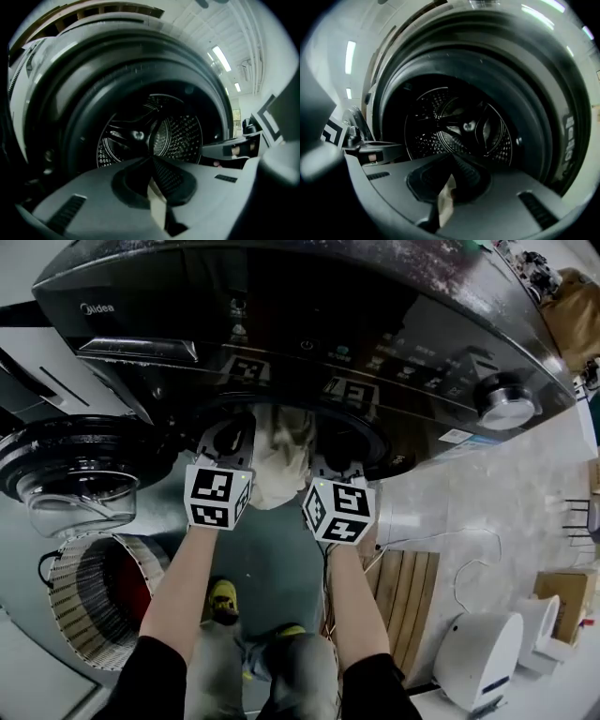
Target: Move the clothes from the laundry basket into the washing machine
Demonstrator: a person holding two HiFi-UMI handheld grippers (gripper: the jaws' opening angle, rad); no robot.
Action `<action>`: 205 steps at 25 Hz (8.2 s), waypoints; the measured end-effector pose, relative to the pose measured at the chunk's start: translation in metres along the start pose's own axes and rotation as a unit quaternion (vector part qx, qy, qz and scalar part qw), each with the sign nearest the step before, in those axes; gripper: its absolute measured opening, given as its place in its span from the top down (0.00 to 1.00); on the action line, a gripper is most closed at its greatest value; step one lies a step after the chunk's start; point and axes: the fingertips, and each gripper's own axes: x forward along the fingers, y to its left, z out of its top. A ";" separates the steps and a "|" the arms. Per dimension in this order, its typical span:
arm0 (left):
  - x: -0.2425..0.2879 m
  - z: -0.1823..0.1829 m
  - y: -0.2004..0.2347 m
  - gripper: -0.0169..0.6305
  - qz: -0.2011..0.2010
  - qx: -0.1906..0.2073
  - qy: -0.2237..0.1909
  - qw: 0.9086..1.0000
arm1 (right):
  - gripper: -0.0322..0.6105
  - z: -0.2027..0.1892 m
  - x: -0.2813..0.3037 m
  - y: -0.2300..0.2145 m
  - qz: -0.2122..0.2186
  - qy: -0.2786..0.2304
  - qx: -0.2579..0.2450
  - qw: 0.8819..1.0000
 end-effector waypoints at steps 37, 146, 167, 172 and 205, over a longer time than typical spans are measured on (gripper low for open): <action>-0.330 0.437 -0.086 0.96 0.077 0.005 -0.035 0.996 | 0.95 0.422 -0.326 0.117 0.064 -0.035 -0.010 0.997; -0.648 -0.164 0.212 0.52 0.476 -0.426 0.143 0.756 | 0.50 -0.144 -0.155 0.625 0.483 0.370 -0.166 0.776; -0.560 -0.490 0.220 0.52 0.454 -0.486 0.276 0.694 | 0.44 -0.482 -0.076 0.571 0.415 0.483 -0.230 0.736; -0.557 -0.550 0.204 0.49 0.443 -0.497 0.314 0.677 | 0.36 -0.542 -0.077 0.561 0.419 0.502 -0.244 0.716; -0.559 -0.424 0.226 0.79 0.459 -0.421 0.228 0.748 | 0.84 -0.444 -0.094 0.583 0.438 0.416 -0.243 0.759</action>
